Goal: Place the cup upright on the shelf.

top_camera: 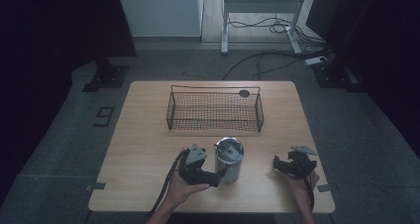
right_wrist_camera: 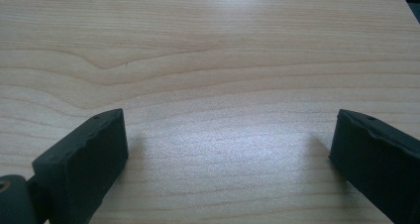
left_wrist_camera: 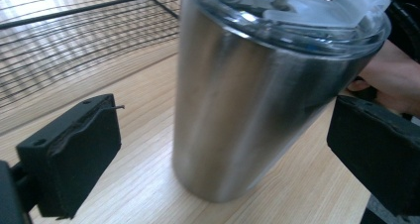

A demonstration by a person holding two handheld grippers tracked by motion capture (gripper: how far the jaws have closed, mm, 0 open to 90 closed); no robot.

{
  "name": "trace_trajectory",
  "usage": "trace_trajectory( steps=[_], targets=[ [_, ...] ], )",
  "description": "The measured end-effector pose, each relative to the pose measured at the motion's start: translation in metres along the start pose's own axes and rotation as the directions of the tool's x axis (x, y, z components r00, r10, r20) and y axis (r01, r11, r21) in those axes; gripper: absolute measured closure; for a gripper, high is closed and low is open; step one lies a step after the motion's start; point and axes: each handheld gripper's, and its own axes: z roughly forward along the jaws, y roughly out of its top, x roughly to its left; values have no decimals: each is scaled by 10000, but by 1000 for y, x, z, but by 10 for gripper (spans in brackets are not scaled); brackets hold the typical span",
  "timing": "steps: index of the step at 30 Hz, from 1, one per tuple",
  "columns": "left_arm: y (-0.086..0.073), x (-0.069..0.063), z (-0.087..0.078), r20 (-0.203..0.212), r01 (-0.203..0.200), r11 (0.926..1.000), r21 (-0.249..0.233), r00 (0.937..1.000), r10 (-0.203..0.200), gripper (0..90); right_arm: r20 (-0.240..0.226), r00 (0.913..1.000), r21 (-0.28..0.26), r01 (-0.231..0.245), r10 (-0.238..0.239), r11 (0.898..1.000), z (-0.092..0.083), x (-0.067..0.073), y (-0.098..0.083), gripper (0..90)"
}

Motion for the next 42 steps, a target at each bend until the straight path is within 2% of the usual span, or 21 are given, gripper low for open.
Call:
trace_trajectory(
  steps=[3,6,8,14,17,23,31,32,35,38,42],
  targets=[
    [3,-3,6,203,-89,9999,-75,9998,91,0,5,10000,2,-7,7,10000,0,0,0,10],
    [7,-8,11,123,-344,9991,-239,9993,347,0,7,10000,1,-8,8,10000,0,0,0,11],
    [9,-10,15,148,-357,9991,-233,9992,360,0,8,10000,2,-8,8,10000,0,0,0,11],
    [13,-16,31,-125,-424,9989,-199,9990,422,0,6,10000,2,-9,9,10000,0,0,0,11],
    [14,-18,38,-288,-643,9979,-64,9975,641,1,7,10000,0,-8,8,10000,0,0,0,11],
    [12,-19,47,-418,-784,9969,119,9960,788,28,9,10000,7,6,-6,10000,0,0,0,11],
    [12,-20,46,-485,-986,9951,63,9939,987,42,14,10000,6,0,0,10000,0,0,0,11],
    [12,-20,45,-513,-1114,9938,59,9924,1116,43,22,10000,4,-7,7,10000,0,0,0,12],
    [13,-19,43,-373,-1078,9942,51,9935,1079,45,37,10000,2,-19,19,10000,0,0,0,13],
    [16,-18,38,-217,-1035,9946,-107,9944,1032,45,43,10000,-1,-35,35,10000,0,0,0,13],
    [23,-18,27,-326,-1157,9927,-338,9929,1146,45,56,10000,-12,-60,60,10000,0,-1,0,17]
  ],
)
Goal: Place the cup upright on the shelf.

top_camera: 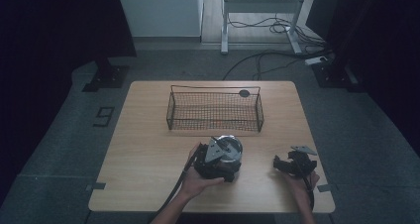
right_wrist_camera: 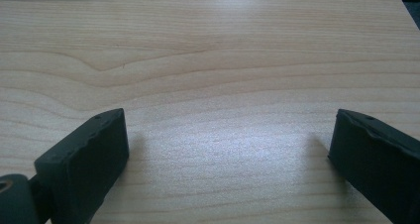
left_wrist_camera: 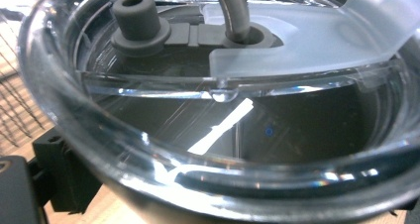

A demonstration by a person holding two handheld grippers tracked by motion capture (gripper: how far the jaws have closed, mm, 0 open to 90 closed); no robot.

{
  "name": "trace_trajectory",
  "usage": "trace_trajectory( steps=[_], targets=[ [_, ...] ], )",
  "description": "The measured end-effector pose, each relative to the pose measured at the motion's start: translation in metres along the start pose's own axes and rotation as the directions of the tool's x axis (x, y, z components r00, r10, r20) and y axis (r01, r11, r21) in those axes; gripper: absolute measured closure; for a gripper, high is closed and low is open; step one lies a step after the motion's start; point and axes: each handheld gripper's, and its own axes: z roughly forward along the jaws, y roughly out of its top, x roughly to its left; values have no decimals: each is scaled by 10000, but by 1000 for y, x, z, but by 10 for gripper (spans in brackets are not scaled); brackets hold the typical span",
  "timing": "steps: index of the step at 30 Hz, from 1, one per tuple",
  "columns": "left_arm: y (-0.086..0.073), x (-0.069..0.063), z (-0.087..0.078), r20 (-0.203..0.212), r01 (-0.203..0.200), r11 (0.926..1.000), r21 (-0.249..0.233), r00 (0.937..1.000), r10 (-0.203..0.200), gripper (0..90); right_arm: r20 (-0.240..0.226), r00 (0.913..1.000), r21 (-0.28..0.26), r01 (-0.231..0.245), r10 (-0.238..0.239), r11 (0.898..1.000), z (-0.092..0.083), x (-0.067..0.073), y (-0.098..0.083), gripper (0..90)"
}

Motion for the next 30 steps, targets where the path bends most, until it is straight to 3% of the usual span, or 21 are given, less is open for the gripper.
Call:
trace_trajectory(
  steps=[10,13,30],
  targets=[
    [16,15,-24,-221,133,9995,-277,9997,-139,46,26,10000,-7,-27,27,10000,0,0,0,20],
    [20,23,-31,-340,361,9986,-375,9987,-373,46,41,10000,-18,-38,38,10000,0,0,0,22],
    [31,57,-50,-869,946,9927,-751,9911,-1010,46,130,9998,-42,-124,125,9999,0,-1,0,23]
  ],
)
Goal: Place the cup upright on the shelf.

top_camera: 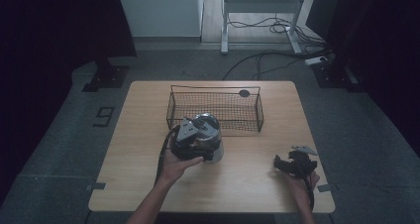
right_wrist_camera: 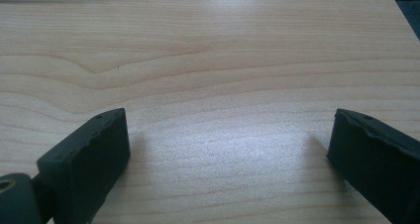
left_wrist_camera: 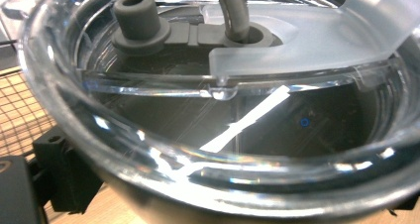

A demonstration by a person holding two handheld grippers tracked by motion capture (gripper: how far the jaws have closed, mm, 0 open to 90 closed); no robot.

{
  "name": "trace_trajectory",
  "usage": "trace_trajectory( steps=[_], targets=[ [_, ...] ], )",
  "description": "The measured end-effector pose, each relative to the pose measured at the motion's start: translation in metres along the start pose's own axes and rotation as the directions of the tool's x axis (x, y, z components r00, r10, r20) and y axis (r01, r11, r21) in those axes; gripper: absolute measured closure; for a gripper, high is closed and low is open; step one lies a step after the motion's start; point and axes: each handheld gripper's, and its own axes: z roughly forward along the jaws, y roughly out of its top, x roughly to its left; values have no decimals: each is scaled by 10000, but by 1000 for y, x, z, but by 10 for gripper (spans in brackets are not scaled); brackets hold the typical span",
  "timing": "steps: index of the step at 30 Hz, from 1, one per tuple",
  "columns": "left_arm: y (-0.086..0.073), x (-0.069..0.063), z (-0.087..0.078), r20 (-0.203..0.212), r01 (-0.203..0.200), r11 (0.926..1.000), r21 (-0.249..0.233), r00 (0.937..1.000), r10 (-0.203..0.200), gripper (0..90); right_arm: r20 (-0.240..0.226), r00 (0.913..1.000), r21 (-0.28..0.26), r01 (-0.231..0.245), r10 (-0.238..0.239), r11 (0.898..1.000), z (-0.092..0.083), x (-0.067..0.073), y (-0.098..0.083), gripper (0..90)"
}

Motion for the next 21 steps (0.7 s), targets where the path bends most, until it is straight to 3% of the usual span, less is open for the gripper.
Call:
trace_trajectory(
  steps=[11,21],
  targets=[
    [13,14,3,-341,-59,10000,-43,9994,58,46,-3,10000,-13,4,-4,10000,1,-1,0,23],
    [23,24,9,-375,18,9999,-165,9993,-24,46,5,10000,-9,-22,22,10000,1,-1,1,26]
  ],
)
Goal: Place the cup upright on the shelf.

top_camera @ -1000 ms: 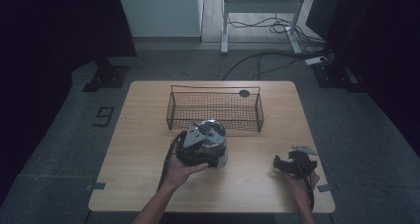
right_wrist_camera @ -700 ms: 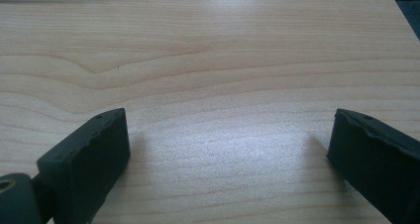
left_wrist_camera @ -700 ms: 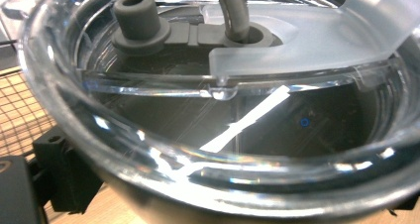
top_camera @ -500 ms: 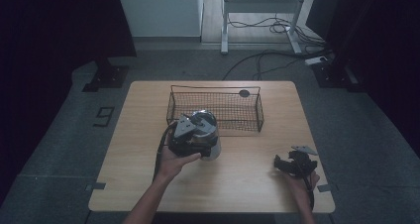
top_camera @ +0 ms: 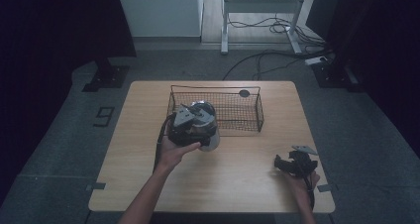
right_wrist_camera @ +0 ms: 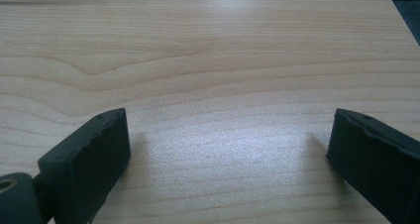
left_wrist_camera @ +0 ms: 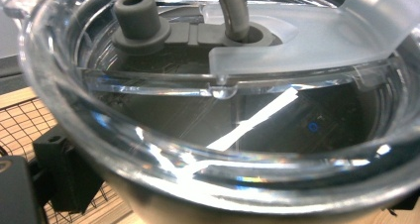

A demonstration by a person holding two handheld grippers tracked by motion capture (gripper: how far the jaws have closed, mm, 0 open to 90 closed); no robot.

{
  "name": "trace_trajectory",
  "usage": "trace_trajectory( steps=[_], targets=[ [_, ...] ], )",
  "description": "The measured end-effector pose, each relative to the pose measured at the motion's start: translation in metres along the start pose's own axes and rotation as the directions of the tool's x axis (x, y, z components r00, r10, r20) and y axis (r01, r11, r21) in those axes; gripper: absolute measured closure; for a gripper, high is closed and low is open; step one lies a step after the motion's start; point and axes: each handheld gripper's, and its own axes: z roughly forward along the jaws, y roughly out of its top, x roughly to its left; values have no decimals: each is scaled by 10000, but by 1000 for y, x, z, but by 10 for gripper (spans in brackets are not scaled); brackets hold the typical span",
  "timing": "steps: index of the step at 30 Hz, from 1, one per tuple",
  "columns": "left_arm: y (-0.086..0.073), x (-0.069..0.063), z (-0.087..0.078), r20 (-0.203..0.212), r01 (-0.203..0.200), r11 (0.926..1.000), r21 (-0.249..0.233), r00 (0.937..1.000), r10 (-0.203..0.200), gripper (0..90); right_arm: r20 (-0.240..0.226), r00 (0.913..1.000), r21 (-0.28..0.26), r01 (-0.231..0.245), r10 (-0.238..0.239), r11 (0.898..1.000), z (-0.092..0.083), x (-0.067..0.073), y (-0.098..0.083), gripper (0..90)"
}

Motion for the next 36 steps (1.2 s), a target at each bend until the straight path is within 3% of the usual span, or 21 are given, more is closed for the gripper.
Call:
trace_trajectory(
  steps=[7,16,36],
  targets=[
    [9,5,6,29,14,9999,-111,10000,-13,46,4,10000,33,-3,3,10000,0,0,0,28],
    [22,8,15,-127,-282,9988,-410,9995,277,46,5,10000,35,-1,1,10000,0,0,0,28],
    [47,26,35,-190,-91,9995,-301,9998,85,46,32,10000,-16,11,-11,10000,0,0,0,29]
  ],
)
